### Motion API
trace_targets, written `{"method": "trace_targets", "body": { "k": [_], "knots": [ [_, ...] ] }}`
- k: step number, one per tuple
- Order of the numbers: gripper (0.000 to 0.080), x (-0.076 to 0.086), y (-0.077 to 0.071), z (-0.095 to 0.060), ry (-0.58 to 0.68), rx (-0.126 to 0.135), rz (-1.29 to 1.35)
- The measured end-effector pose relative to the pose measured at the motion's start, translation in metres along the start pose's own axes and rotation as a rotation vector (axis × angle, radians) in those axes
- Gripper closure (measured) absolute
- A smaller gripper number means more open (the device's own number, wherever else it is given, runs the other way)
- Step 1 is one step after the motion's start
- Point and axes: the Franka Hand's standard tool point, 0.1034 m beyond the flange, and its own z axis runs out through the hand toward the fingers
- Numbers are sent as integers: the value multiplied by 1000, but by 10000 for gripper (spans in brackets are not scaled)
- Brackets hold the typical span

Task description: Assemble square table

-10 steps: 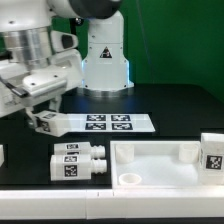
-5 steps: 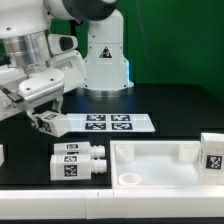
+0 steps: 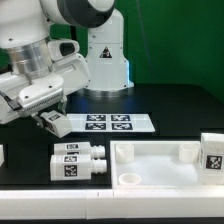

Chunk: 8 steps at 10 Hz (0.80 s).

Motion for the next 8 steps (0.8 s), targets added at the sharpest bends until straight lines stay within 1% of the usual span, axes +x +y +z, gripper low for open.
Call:
{"method": "trace_targets", "body": {
  "k": [1,2,3,4,5,6,8],
  "knots": [
    [514,0,0,0,1,0,0],
    [514,3,1,1,3,-19,10],
    [514,10,2,2,9,-50,31],
    [514,18,7,8,21,-73,44],
    [514,27,14,18,45,-91,61],
    [514,32,16,25,64,-98,77],
    [514,32,18,28,75,-93,84]
  ]
}}
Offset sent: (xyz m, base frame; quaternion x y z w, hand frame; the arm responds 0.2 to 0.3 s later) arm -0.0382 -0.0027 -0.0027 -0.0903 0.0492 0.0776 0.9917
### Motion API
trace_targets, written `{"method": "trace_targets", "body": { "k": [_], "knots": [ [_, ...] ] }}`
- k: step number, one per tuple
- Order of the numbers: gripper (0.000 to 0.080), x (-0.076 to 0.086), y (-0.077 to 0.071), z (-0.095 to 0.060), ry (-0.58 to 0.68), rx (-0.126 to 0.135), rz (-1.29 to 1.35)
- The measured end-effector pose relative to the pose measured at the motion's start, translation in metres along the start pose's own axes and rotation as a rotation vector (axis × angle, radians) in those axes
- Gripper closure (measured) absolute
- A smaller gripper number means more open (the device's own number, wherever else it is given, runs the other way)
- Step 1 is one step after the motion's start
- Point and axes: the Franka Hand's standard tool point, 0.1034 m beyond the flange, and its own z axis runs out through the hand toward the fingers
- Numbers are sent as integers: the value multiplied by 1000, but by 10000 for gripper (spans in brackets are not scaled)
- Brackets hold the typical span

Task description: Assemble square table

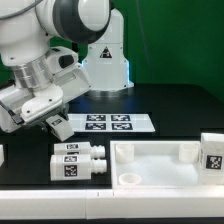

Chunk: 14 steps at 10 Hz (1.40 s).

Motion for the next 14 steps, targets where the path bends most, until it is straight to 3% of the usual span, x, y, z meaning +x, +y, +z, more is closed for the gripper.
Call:
{"method": "trace_targets", "body": {
  "k": [4,6,7,8,11,12,14],
  "knots": [
    [514,-2,2,1,4,0,-10],
    [233,-1,2,2,7,0,-11],
    [233,-2,2,1,4,-3,-39],
    [167,-5,5,-4,-5,-25,-66],
    [151,-9,1,-24,-37,-49,-364],
    [151,-18,4,-33,-45,-72,-490],
    [151,-32,13,-48,-55,-86,-733]
  ]
}}
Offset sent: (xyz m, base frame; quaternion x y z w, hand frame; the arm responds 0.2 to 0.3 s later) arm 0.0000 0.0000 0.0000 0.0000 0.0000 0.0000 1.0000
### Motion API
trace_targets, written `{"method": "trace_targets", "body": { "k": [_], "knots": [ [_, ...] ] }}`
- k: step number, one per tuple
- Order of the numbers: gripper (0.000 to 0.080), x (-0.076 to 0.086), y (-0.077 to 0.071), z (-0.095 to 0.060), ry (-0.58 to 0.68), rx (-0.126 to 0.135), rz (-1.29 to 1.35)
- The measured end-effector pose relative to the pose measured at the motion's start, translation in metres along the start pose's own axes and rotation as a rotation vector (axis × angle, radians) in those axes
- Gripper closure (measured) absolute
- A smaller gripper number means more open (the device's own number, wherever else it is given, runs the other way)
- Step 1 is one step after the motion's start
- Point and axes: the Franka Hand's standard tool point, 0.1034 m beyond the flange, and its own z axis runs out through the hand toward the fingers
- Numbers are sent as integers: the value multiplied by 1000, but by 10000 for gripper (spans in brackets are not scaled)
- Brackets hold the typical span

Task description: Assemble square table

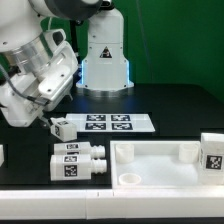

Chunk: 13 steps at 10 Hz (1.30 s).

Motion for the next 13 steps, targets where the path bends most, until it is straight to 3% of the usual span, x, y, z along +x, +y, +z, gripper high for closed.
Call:
{"method": "trace_targets", "body": {
  "k": [4,5,6,8,13],
  "knots": [
    [151,-2,0,-1,-2,2,-270],
    [151,-3,1,-1,8,-8,-353],
    [151,-8,0,-2,47,-39,-527],
    [151,-22,1,0,64,-70,-878],
    [151,-24,5,4,46,-91,-1225]
  ]
}}
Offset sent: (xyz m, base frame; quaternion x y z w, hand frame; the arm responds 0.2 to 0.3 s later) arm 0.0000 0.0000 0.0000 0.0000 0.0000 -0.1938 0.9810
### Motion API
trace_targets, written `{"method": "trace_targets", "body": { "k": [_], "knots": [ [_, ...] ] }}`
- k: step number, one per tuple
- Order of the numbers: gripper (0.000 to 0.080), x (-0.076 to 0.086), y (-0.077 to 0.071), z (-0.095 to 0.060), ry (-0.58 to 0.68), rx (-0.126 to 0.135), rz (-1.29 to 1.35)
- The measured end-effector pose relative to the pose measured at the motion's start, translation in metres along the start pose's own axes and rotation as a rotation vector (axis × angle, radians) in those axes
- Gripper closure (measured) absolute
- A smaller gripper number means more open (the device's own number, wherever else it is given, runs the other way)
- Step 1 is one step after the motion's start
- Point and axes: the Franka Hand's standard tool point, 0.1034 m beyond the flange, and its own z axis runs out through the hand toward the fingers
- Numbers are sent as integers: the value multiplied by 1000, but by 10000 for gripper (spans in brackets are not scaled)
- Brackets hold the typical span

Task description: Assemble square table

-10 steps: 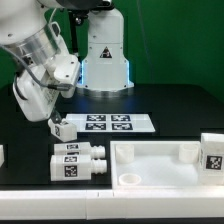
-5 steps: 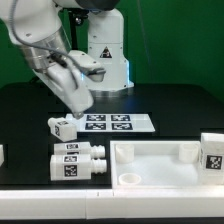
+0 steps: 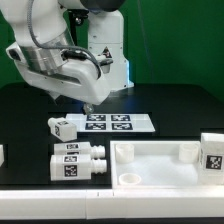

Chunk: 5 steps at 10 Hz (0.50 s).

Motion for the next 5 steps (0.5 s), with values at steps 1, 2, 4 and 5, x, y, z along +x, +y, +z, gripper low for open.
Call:
{"method": "trace_targets", "body": {
  "k": [1,2,4,5],
  "knots": [
    [151,0,1,-1,-6,-21,-112],
    [151,2,0,-6,-13,-63,-264],
    [151,6,-5,-10,-17,-136,-509],
    [151,5,-4,-7,-20,-137,-555]
  ]
}}
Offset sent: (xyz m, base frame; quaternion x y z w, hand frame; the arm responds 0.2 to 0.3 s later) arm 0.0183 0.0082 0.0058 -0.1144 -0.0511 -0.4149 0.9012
